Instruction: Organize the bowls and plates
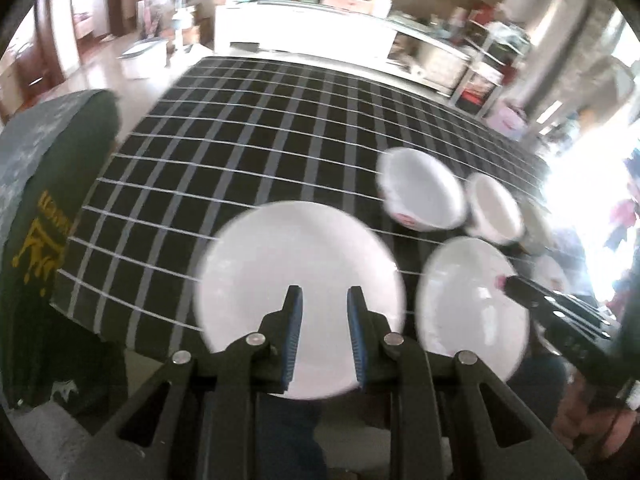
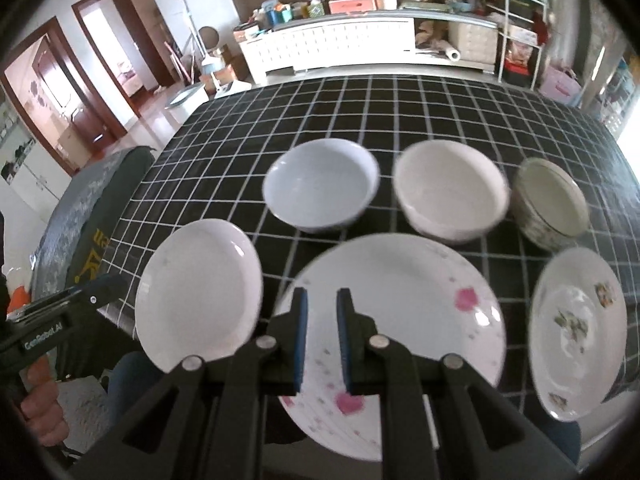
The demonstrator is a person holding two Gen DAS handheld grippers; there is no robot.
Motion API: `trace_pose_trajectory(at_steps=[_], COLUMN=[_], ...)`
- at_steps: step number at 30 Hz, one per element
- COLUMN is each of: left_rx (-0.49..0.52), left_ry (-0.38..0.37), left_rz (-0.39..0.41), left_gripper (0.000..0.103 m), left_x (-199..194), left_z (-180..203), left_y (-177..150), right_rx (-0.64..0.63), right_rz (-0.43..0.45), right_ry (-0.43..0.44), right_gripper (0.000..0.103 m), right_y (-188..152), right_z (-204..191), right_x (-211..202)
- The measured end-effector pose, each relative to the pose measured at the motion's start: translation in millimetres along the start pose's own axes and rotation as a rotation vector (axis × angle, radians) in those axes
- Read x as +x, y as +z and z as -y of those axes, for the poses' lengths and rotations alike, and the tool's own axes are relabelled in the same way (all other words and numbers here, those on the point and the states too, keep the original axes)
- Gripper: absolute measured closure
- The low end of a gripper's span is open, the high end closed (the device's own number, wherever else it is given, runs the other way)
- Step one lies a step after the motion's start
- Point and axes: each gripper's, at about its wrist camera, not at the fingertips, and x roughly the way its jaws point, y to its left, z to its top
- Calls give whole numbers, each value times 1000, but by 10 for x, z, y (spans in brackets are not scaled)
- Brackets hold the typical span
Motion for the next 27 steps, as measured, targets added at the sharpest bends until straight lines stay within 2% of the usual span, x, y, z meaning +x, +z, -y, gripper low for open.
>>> trace_pose_trajectory(at_steps=[8, 12, 17, 27], left_rx=[93, 128, 130, 152], left_ry=[-90, -79, -77, -60], left_rz=[-44, -72, -124, -180], left_gripper=[83, 83, 83, 83], left_x=[170, 318, 569, 941], left_z=[586, 769, 819, 883], left_y=[-143, -206, -205, -173], right_rx=[48, 76, 111, 148], right_rz=[15, 13, -1, -29], right_ry=[-34, -58, -63, -88], right_gripper=[85, 85, 85, 85], right_y=[-206, -300, -397, -375], right_z=[412, 617, 880, 1103], right_x=[-173, -203, -196, -13])
